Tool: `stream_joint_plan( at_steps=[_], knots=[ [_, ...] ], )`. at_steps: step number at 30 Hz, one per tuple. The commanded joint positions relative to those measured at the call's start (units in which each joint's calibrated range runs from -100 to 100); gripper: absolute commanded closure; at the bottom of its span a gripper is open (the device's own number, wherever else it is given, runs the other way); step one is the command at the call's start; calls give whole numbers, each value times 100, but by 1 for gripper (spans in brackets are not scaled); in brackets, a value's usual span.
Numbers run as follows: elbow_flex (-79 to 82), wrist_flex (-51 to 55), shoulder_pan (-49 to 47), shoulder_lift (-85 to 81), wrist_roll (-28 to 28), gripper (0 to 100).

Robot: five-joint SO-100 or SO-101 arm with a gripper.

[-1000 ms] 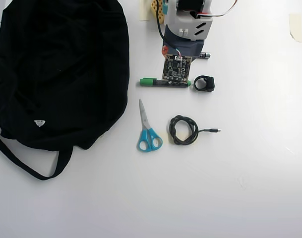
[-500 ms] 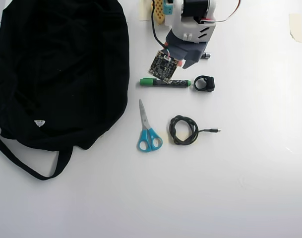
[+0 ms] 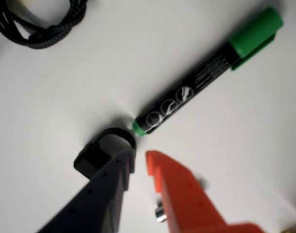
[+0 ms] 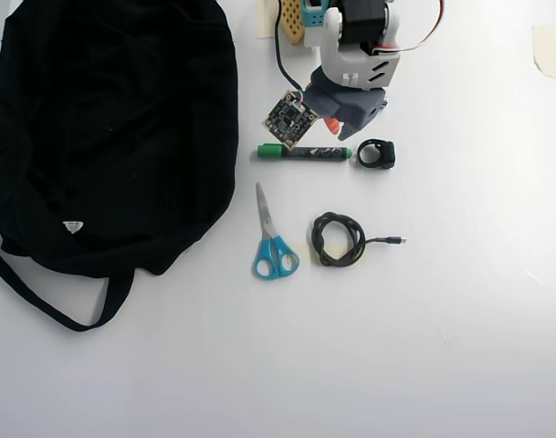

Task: Put the green marker into the black bag

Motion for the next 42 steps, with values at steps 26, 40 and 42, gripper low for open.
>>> stream_joint_plan(
  at_steps=[26, 40, 42],
  knots=[
    [-1121, -263, -3, 2187, -1376, 68],
    [-465, -1710, 237, 2610, -1439, 68],
    [-258, -1934, 252, 2544, -1476, 68]
  ],
)
